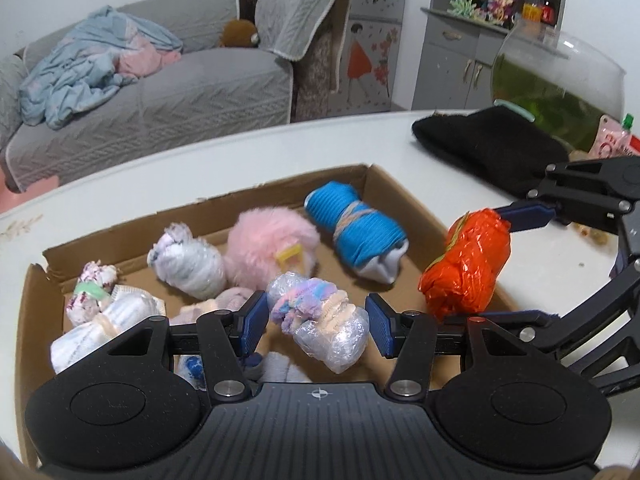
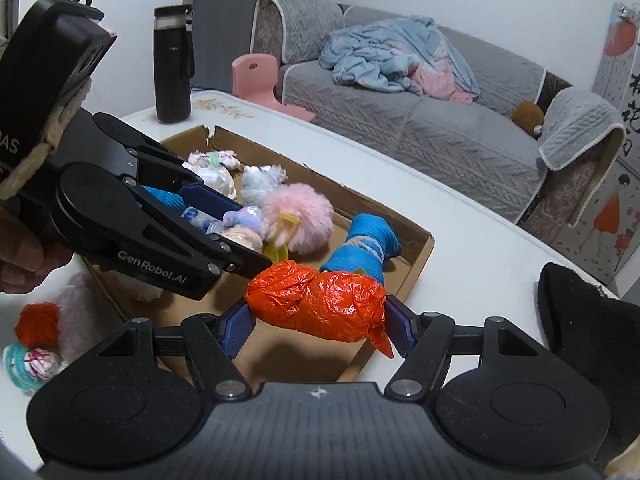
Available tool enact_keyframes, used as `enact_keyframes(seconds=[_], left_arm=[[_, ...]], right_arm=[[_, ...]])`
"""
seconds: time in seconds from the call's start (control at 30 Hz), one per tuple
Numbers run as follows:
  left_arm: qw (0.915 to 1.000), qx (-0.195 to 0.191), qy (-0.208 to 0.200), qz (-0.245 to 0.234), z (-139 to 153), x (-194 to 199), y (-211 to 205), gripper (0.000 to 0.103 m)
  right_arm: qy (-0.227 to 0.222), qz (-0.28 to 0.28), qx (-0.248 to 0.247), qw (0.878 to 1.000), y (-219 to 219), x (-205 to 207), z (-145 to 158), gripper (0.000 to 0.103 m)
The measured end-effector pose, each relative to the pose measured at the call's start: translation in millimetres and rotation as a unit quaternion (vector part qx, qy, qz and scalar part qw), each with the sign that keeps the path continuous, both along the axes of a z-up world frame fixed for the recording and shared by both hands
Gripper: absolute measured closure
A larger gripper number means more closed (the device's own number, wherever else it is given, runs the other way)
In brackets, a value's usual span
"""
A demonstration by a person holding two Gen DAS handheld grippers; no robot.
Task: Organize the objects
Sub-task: 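Carry the pastel bundle and orange bundle into the tray and open both grippers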
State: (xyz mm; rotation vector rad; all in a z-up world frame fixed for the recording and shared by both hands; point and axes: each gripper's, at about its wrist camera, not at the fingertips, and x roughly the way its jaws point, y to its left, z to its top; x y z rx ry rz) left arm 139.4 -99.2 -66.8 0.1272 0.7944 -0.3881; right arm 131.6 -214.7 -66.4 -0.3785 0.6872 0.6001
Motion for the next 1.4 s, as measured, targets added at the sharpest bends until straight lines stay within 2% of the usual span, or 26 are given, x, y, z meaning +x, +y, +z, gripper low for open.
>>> enact_keyframes(seconds=[0.73, 1.13, 1.4], left_arm=[[0.9983, 0.051, 0.026, -0.012, -26.0, 22.7, -0.9, 0.043], [0.9979, 0.055, 0.033, -0.008, -25.1, 23.3, -0.7, 0.04], [0.9978, 0.056, 0.034, -0.009, -23.3, 21.0, 1.3, 0.034]], right_arm=[[0.038, 0.03, -0.039, 0.998, 15.8, 34.5, -24.1, 0.036], [0.04, 0.027, -0.058, 0.997, 20.8, 34.6, -24.0, 0.033], [0.037, 0.026, -0.059, 0.997, 19.9, 31.5, -21.6, 0.033]])
